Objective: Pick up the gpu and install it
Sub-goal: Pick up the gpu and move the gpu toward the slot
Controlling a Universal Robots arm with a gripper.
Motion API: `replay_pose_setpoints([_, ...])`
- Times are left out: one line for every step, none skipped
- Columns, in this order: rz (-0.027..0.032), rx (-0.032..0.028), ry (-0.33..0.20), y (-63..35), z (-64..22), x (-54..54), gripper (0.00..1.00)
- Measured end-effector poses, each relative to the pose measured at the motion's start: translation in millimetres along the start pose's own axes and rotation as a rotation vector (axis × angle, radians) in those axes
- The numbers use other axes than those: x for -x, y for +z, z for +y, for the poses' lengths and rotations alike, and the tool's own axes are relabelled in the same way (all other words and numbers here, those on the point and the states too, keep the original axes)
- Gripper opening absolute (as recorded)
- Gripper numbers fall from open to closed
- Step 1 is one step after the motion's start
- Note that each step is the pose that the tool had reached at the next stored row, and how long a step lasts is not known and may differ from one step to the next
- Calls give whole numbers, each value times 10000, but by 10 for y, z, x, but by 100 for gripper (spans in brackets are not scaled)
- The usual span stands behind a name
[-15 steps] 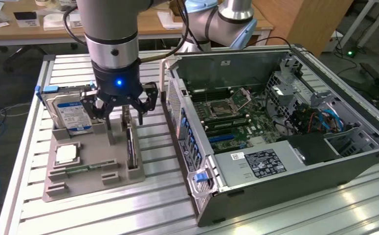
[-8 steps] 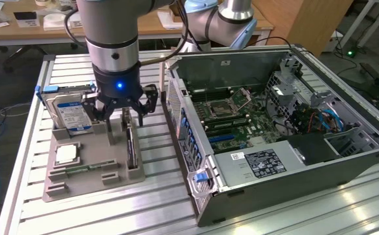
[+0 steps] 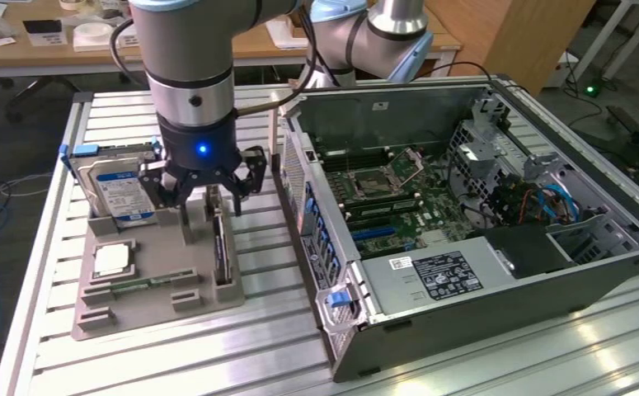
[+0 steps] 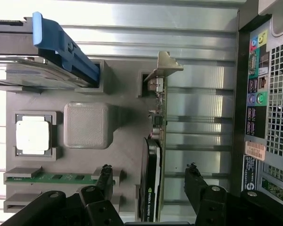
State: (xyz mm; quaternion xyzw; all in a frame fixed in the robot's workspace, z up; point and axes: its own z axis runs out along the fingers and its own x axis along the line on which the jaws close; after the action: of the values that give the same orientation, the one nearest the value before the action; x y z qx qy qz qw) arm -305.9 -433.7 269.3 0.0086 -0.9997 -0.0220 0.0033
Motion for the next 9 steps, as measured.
replay_pose_setpoints([0,0,0,11,0,0,72])
replay_pose_setpoints([0,0,-1,27,-1,0,72])
replay_pose_setpoints([0,-1,0,45,-2,0,72])
replay_pose_setpoints([0,-1,0,63,-3,0,72])
replay_pose_setpoints([0,-1,-1,81,-5,1,72])
replay_pose_setpoints([0,-1,-1,100,-8,1,72])
replay_pose_setpoints([0,-1,-2,115,-13,1,72])
replay_pose_setpoints([0,-1,-1,131,-15,1,72])
replay_pose_setpoints([0,-2,0,145,-17,0,72])
